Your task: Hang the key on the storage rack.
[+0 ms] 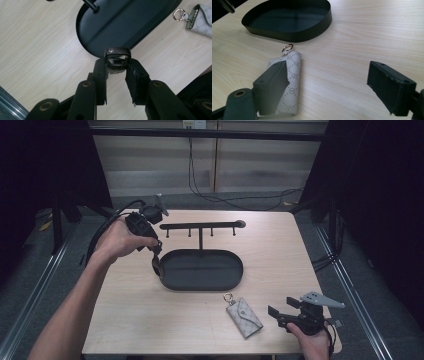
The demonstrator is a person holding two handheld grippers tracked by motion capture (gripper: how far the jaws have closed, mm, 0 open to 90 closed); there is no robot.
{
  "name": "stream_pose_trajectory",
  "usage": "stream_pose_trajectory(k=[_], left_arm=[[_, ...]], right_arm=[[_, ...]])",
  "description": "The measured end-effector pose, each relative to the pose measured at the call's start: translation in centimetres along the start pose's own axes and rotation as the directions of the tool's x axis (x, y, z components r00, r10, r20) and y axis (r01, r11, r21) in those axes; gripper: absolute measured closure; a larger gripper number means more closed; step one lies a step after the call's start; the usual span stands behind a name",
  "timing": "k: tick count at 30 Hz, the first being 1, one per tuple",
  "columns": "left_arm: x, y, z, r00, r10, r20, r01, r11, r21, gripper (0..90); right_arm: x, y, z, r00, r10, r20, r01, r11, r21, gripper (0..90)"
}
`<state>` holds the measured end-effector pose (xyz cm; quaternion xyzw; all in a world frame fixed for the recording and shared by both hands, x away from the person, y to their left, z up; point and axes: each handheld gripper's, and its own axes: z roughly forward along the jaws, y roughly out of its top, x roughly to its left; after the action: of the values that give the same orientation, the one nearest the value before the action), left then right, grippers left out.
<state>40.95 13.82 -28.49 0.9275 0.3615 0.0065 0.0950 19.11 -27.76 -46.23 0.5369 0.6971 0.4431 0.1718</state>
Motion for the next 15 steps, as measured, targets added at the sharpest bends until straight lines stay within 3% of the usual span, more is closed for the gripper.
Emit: stream_pose_trajectory(k=[11, 15], left_arm=[[0.6, 2.6, 1.2, 0.9996, -0.029, 0.002, 0.029, 0.9989, 0.038, 70.8], [1.2, 3.0, 2.0, 0.9981, -0.062, -0.005, 0.062, 0.9979, 0.018, 70.8]], right_arm=[[0.0, 0.0, -0.1, 1.0, -0.008, -0.003, 0.008, 1.0, -0.001, 16.6], [0.0, 0.0, -0.1, 1.0, -0.007, -0.003, 0.007, 1.0, 0.001, 16.6]])
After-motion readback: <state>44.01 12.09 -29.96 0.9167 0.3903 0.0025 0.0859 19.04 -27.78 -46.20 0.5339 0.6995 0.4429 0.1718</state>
